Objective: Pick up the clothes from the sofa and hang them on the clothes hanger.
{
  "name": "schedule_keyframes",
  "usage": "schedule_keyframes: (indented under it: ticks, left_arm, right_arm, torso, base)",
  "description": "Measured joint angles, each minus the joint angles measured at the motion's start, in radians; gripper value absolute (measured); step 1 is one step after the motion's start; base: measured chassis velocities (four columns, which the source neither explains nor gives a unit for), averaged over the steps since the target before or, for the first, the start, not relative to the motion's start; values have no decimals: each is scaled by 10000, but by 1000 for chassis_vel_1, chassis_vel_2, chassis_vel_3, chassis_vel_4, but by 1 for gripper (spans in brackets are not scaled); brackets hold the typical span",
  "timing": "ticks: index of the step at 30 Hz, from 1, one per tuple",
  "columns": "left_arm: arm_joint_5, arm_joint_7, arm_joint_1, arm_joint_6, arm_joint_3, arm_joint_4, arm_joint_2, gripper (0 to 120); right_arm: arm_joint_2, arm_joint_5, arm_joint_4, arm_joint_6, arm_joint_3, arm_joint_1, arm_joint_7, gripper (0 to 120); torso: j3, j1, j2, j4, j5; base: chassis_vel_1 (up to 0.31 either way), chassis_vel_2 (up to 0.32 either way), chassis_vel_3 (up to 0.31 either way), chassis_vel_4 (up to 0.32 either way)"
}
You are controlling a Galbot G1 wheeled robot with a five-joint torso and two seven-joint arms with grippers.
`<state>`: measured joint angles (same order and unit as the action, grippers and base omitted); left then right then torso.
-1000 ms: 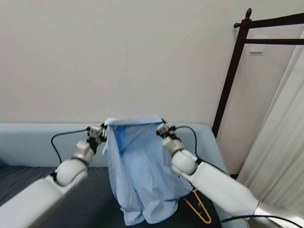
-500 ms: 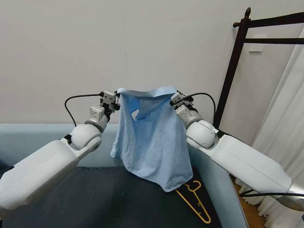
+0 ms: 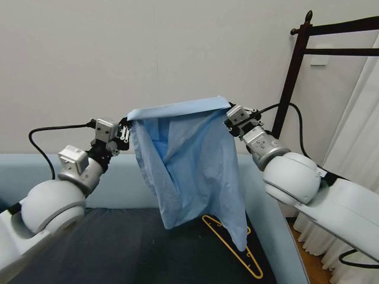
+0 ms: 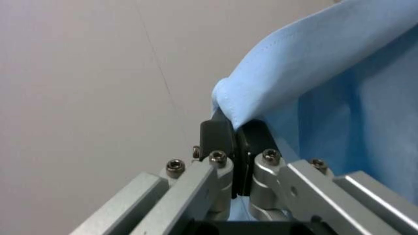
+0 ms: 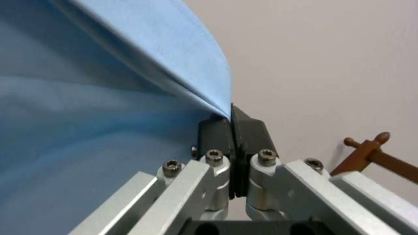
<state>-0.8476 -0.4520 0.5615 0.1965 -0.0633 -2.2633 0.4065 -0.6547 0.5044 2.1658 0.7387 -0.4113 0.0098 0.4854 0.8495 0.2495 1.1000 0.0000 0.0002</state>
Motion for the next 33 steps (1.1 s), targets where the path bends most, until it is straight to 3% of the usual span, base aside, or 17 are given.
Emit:
schedule_keyframes:
  ticks: [3, 7, 10, 11, 14, 15, 19, 21, 22, 24, 25, 33]
  left_arm:
    - [133, -64, 369, 62, 6, 38, 128, 0]
    - [828, 4, 1117, -44, 57, 871, 515, 0]
    - [1498, 63, 2082, -231, -26, 1728, 1009, 0]
    - [1498, 63, 2082, -231, -26, 1728, 1009, 0]
    - [1993, 10, 2188, -214, 623, 2713, 1769, 0]
    - [1993, 10, 2188, -214, 623, 2713, 1769, 0]
    - [2595, 180, 2139, -364, 1376, 4228, 2632, 0]
    - [2636, 203, 2134, -382, 1421, 4367, 2693, 0]
    - [2878, 273, 2086, -510, 1629, 5153, 3040, 0]
    - [3007, 353, 2061, -606, 1753, 5577, 3237, 0]
    - [3184, 432, 2044, -741, 1953, 6183, 3585, 0]
    - [3898, 446, 1892, -1041, 2455, 7443, 4586, 0]
  right_arm:
    - [25, -153, 232, 29, -231, -199, 20, 0]
    - [-254, -660, -85, 7, -486, -1010, -2, 0]
    - [-1319, -1042, -1102, -51, -880, -1857, 186, 0]
    - [-1319, -1042, -1102, -51, -880, -1857, 186, 0]
    - [-2820, -1524, -2231, -40, -1266, -2626, 731, 0]
    - [-2820, -1524, -2231, -40, -1266, -2626, 731, 0]
    - [-4344, -2683, -4355, -388, -1473, -3837, 816, 0]
    - [-4398, -2742, -4481, -422, -1470, -3902, 805, 0]
    - [-4795, -3170, -5619, -761, -1409, -4473, 695, 0]
    - [-4987, -3308, -6304, -1081, -1373, -4798, 617, 0]
    - [-5239, -3578, -7066, -1564, -1227, -5212, 521, 0]
    - [-5313, -4141, -7632, -1733, -1014, -5716, 364, 0]
  torso:
    - [0, -1, 0, -1, -1]
    - [4, 0, -1, -5, -1]
    - [6, 3, -3, 2, -1]
    - [6, 3, -3, 2, -1]
    - [6, 3, -3, 1, -5]
    - [6, 3, -3, 1, -5]
    - [6, 4, -3, 3, -1]
    - [6, 4, -4, 3, -2]
    - [6, 4, -4, 3, -4]
    - [6, 4, -5, -2, -3]
    - [6, 5, -5, -3, -1]
    - [4, 4, -4, -3, -2]
  base:
    - [0, 0, 0, 0]
    - [0, 0, 0, 0]
    - [0, 0, 0, 0]
    - [0, 0, 0, 0]
    - [0, 0, 0, 0]
    - [0, 0, 0, 0]
    - [0, 0, 0, 0]
    - [0, 0, 0, 0]
    - [0, 0, 0, 0]
    - [0, 0, 0, 0]
    - [0, 0, 0, 0]
    - [0, 0, 0, 0]
